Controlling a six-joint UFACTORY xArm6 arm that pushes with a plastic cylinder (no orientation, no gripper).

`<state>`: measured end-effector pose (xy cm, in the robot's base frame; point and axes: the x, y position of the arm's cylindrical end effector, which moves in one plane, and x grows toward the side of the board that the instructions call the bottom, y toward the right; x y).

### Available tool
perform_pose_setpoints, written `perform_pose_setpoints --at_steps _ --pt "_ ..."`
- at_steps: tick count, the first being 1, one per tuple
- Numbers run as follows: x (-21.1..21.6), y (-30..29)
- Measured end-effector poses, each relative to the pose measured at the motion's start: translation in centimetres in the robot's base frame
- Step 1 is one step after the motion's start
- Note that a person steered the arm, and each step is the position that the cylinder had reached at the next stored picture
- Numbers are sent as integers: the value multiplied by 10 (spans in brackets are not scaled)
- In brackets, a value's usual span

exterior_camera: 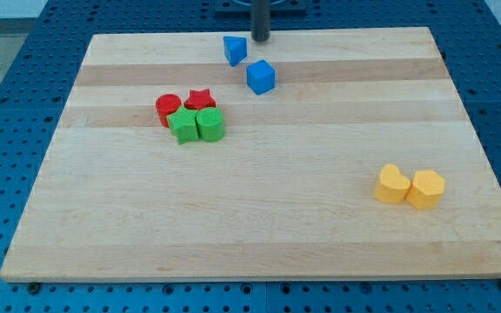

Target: Move the blue triangle into the blue cube

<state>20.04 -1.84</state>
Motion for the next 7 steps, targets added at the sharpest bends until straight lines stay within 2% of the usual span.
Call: perform_pose_setpoints --at_steps 2,5,7 --pt "15 -51" --pt "58 -48" --pt "58 -5"
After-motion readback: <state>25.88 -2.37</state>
